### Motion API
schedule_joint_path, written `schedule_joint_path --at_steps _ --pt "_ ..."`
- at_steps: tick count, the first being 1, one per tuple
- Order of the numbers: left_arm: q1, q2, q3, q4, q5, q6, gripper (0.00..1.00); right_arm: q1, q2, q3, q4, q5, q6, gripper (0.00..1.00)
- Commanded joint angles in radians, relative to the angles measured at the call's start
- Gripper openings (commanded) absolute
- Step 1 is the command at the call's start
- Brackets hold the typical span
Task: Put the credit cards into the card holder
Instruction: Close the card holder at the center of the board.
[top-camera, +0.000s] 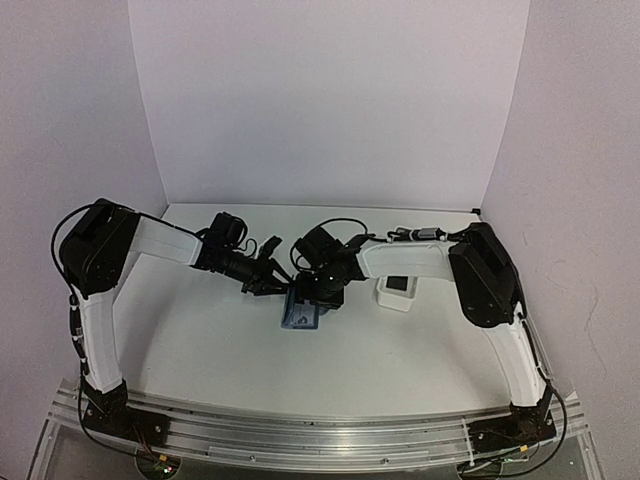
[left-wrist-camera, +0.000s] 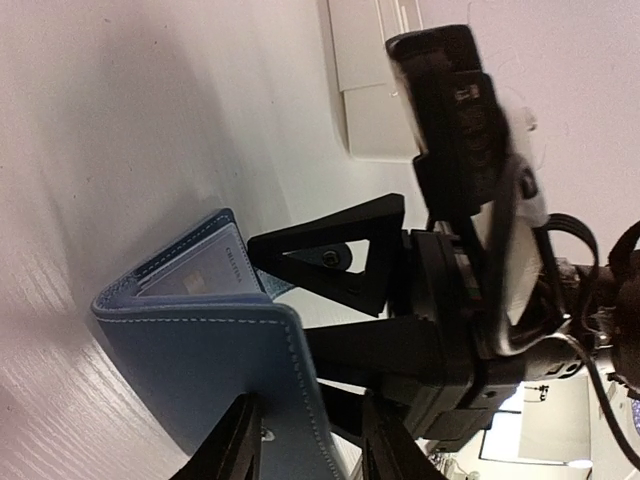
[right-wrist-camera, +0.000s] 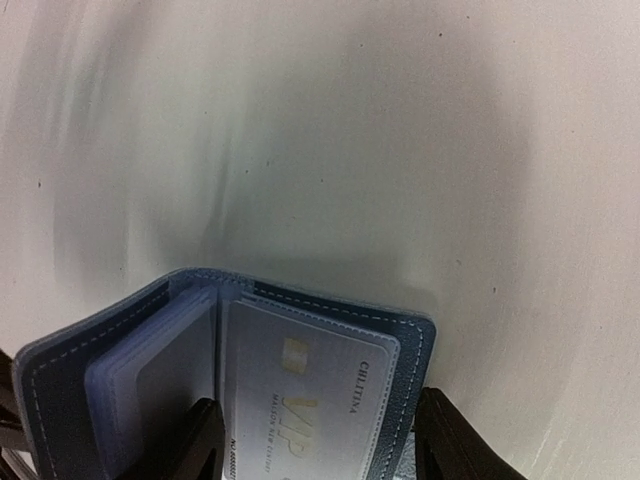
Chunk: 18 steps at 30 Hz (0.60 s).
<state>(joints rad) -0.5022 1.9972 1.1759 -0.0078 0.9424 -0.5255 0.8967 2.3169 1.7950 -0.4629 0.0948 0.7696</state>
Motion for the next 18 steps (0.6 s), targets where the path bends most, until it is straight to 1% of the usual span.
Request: schedule_joint_path --at_steps 1,4,6,10,14,16,18 --pt "-0.019 0.034 0.037 0.014 0.046 0.059 0.34 0.041 -0.101 0.021 0.087 -0.031 -0.041 0.59" --pt "-0.019 0.039 0.055 0.015 0.033 0.061 0.31 0.051 -0.154 0.004 0.087 0.012 -0.042 0.58" --pt "-0.019 0.043 0.071 0.014 0.025 0.069 0.3 0.051 -0.19 -0.021 0.088 0.047 -0.037 0.59" --pt "-0.022 0.046 0.076 -0.02 0.007 0.074 0.3 0.05 -0.214 -0.029 0.086 0.047 -0.053 0.62" --pt "-0.024 0.052 0.085 -0.028 -0.009 0.079 0.29 0.051 -0.249 -0.034 0.086 0.054 -0.054 0.62" --pt "-0.031 0.057 0.096 -0.026 -0.013 0.081 0.29 0.048 -0.284 -0.059 0.079 0.078 -0.036 0.62" --pt "-0.045 0.067 0.095 -0.022 -0.019 0.08 0.29 0.034 -0.321 -0.106 0.061 0.092 0.023 0.62"
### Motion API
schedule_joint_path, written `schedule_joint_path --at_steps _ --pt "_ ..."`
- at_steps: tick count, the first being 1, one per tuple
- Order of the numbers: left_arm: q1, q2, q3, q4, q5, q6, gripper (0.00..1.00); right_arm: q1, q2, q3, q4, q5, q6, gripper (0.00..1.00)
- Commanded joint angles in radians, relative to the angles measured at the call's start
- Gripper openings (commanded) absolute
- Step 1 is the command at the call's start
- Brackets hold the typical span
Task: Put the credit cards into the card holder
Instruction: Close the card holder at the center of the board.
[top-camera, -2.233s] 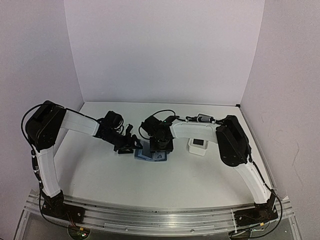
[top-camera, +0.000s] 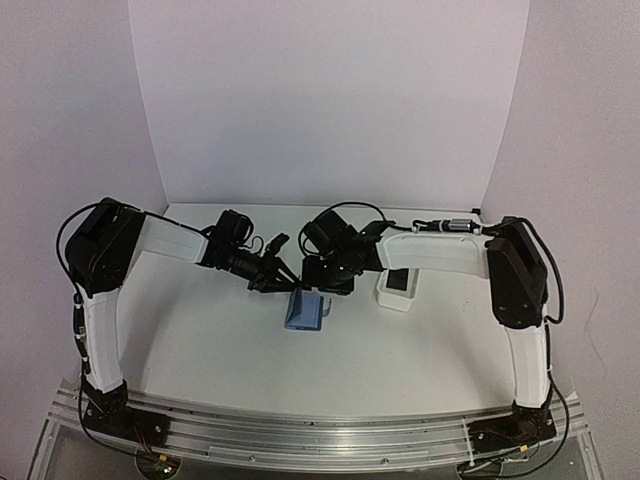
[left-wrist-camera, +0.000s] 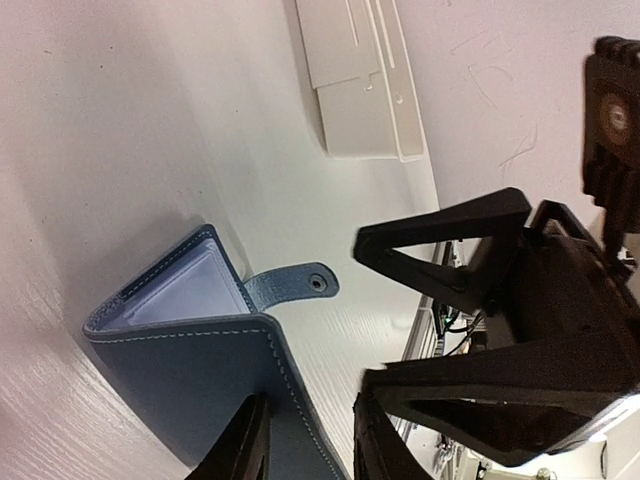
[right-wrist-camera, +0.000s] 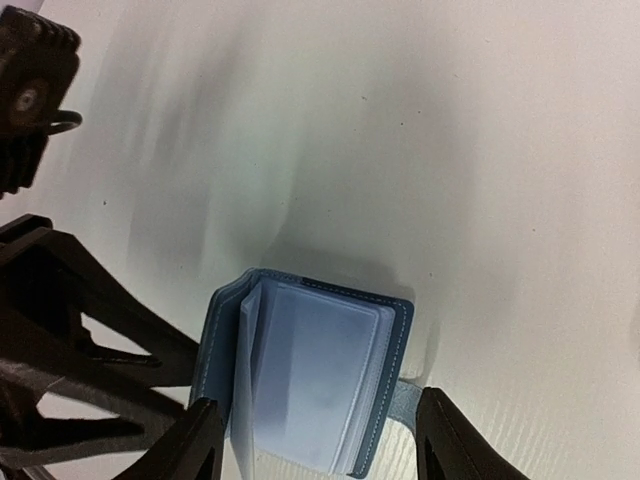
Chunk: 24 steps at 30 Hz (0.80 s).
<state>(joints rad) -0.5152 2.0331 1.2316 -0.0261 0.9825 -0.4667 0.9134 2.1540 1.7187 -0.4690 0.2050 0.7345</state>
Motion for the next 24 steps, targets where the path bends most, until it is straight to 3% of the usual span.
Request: schedule_joint_path --at_steps 1,7,11,19,24 --pt "-0.039 0.037 0.034 0.003 -0.063 0.017 0.29 0.014 -0.177 -0.057 0.058 -0.01 0.08 0.62" --pt "-0.072 0.062 0.028 0.022 -0.101 0.005 0.29 0.014 -0.205 -0.112 0.025 -0.055 0.099 0.71" --pt "-0.1 0.073 0.057 0.022 -0.132 0.012 0.36 0.015 -0.205 -0.153 0.017 -0.094 0.141 0.77" --pt "-0.112 0.088 0.057 -0.059 -0.258 0.018 0.36 0.004 -0.147 -0.187 0.011 -0.112 0.148 0.78" --pt "-0.111 0.096 0.047 -0.057 -0.271 -0.038 0.36 0.003 -0.063 -0.125 0.014 -0.129 0.075 0.71"
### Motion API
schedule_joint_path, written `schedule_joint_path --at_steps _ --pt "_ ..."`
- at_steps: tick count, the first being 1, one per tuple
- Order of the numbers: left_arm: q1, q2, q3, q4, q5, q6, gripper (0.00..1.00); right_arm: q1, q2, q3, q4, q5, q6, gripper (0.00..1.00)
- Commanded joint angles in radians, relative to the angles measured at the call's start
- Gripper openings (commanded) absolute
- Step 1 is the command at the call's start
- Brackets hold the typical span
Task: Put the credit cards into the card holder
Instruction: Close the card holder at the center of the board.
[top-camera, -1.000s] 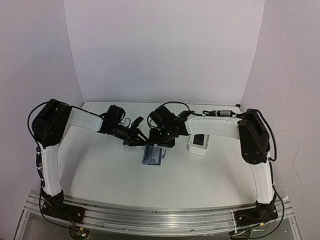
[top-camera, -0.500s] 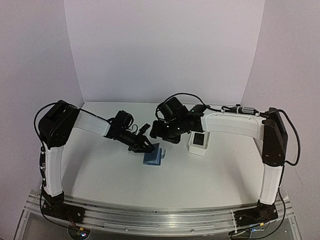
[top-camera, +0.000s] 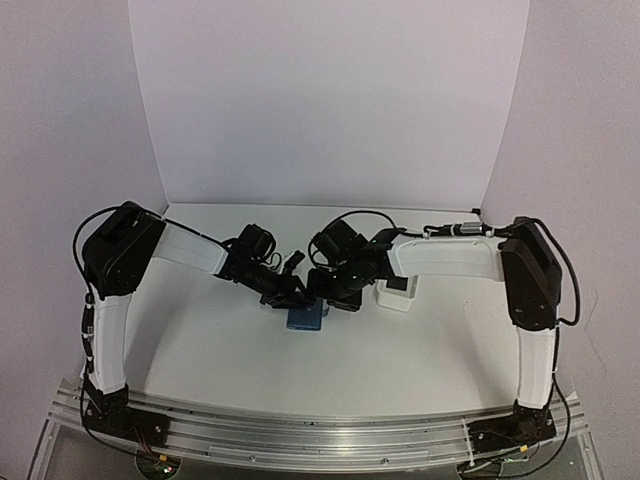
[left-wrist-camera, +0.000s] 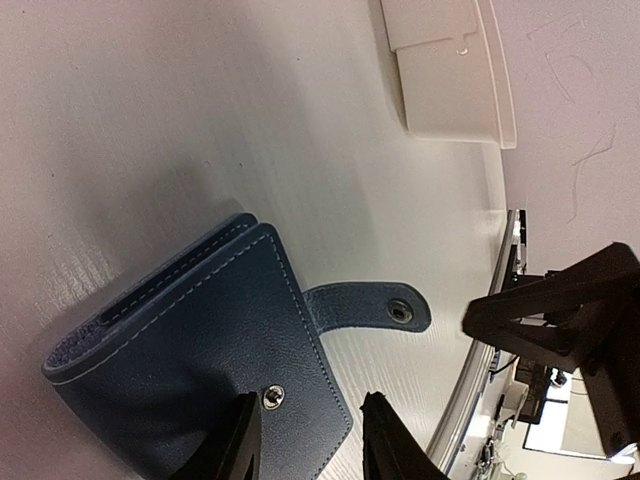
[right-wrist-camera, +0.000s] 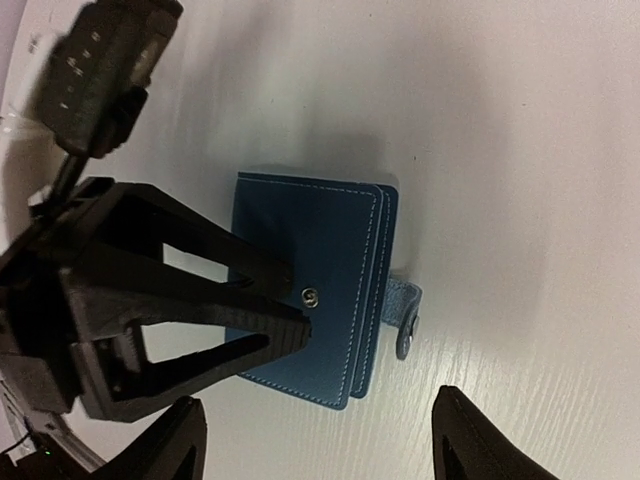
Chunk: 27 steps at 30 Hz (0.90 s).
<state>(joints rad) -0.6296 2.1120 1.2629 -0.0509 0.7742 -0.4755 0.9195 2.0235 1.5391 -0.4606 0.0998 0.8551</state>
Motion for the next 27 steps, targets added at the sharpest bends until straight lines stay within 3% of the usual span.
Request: schedule_joint_path --at_steps 1,13,22,24,26,27 --pt "0.004 0.02 0.015 -0.031 -0.062 -0.039 0.35 -0.004 0.078 0.056 0.006 -0.024 -0.047 0.69" --pt "0.008 0.032 0.019 0.047 0.017 -0.159 0.35 -0.004 0.165 0.079 0.006 0.009 -0.055 0.53" --pt "0.037 -0.029 0.13 -0.058 0.147 -0.088 0.41 -0.004 0.21 0.046 -0.016 0.094 -0.085 0.45" --pt "0.046 -0.058 0.114 -0.071 0.185 -0.056 0.44 -0.006 0.211 0.041 -0.016 0.099 -0.092 0.45" --pt "0.063 -0.102 0.094 -0.09 0.269 0.093 0.47 -0.007 0.201 0.03 -0.016 0.101 -0.101 0.45" --pt "0.067 -0.138 0.097 -0.158 0.288 0.306 0.5 -0.009 0.193 0.02 -0.015 0.099 -0.109 0.45"
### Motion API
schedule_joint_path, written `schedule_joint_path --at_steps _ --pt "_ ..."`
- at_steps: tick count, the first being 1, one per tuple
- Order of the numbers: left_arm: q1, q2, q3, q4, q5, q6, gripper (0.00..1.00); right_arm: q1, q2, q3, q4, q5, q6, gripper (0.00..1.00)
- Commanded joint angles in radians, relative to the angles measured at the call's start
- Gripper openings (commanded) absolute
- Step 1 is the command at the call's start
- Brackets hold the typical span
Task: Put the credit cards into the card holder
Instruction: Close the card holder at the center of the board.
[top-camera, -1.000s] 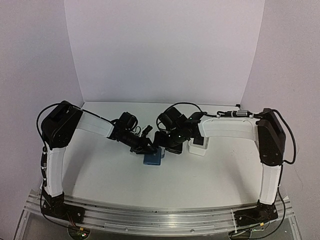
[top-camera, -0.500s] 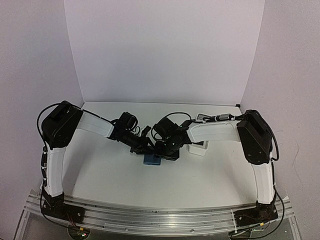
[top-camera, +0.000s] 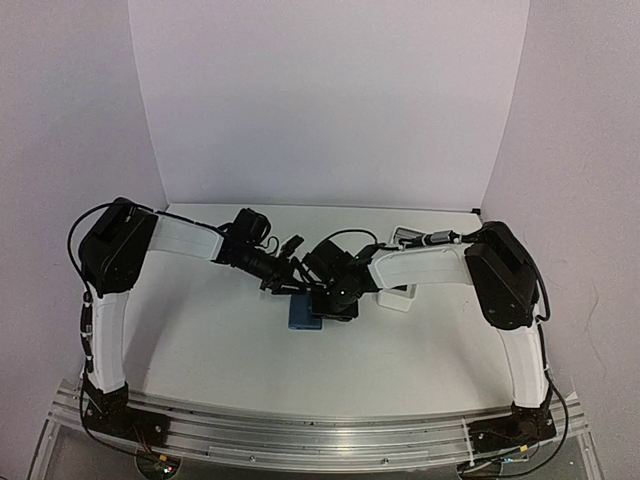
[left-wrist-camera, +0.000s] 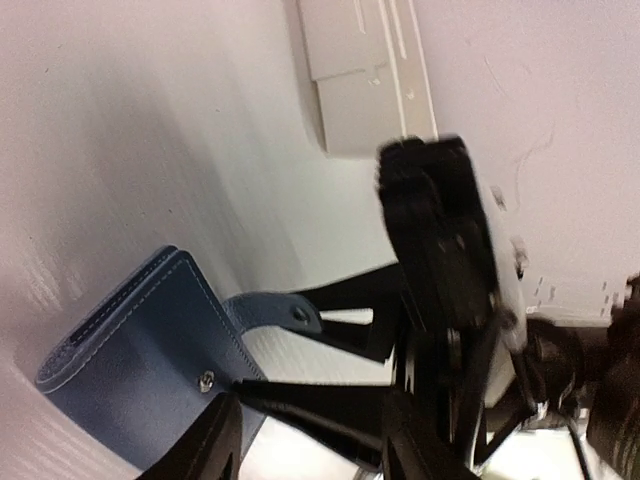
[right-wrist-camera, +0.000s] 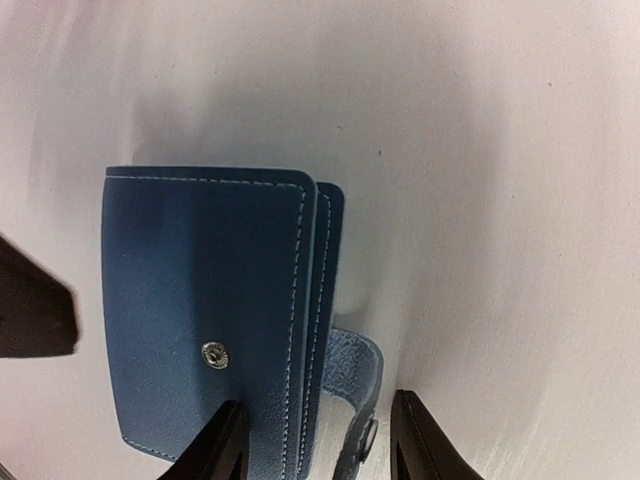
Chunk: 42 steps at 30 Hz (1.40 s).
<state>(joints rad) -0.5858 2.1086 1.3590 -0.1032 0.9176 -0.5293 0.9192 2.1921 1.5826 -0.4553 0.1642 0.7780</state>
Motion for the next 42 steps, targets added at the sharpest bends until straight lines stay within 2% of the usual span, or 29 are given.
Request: schedule_joint_path --at_steps 1,2,3,4,6,9,12,16,20,23,26,28,30,33,40,42 --pt "0.019 -0.159 0.003 -0.182 0.147 0.525 0.52 -0.011 0.021 -0.025 -0.02 0.03 -0.045 0.45" --pt "0.008 -0.185 -0.005 -0.258 0.127 0.779 0.57 -0.012 0.019 -0.023 -0.019 0.025 -0.062 0.45" --pt "-0.012 -0.207 -0.026 -0.337 0.008 1.185 0.62 -0.013 0.015 -0.017 -0.017 0.018 -0.085 0.45" --pt "-0.027 -0.212 -0.056 -0.32 -0.088 1.346 0.66 -0.015 0.011 -0.015 -0.015 0.01 -0.103 0.45" --pt "-0.03 -0.196 -0.076 -0.258 -0.201 1.453 0.69 -0.022 0.007 -0.02 -0.002 -0.014 -0.118 0.45" --pt "-0.029 -0.161 -0.084 -0.205 -0.227 1.551 0.72 -0.022 0.01 -0.022 0.022 -0.048 -0.12 0.45" --pt "-0.023 -0.136 -0.138 -0.121 -0.214 1.619 0.75 -0.023 0.003 -0.034 0.067 -0.086 -0.114 0.45" --pt "-0.016 -0.073 -0.144 -0.098 -0.24 1.682 0.75 -0.026 -0.015 -0.059 0.107 -0.102 -0.113 0.45" --pt "-0.023 -0.046 -0.128 -0.063 -0.218 1.618 0.74 -0.029 -0.034 -0.08 0.125 -0.107 -0.11 0.45" --pt "-0.045 -0.02 -0.105 -0.054 -0.272 1.578 0.68 -0.031 -0.046 -0.08 0.129 -0.11 -0.123 0.45" --pt "-0.055 -0.01 -0.094 -0.094 -0.287 1.603 0.62 -0.035 -0.077 -0.08 0.127 -0.112 -0.131 0.45" --pt "-0.062 -0.012 -0.093 -0.126 -0.295 1.622 0.62 -0.038 -0.112 -0.082 0.126 -0.104 -0.134 0.49" --pt "-0.063 -0.014 -0.092 -0.134 -0.304 1.609 0.62 -0.037 -0.154 -0.086 0.118 -0.104 -0.138 0.57" --pt "-0.064 -0.013 -0.089 -0.126 -0.313 1.574 0.62 -0.037 -0.193 -0.083 0.091 -0.103 -0.141 0.62" --pt "-0.063 -0.015 -0.091 -0.106 -0.325 1.544 0.62 -0.078 -0.284 -0.062 0.069 -0.156 -0.108 0.6" --pt "-0.063 -0.015 -0.091 -0.105 -0.327 1.544 0.62 -0.105 -0.303 -0.097 0.064 -0.184 -0.056 0.51"
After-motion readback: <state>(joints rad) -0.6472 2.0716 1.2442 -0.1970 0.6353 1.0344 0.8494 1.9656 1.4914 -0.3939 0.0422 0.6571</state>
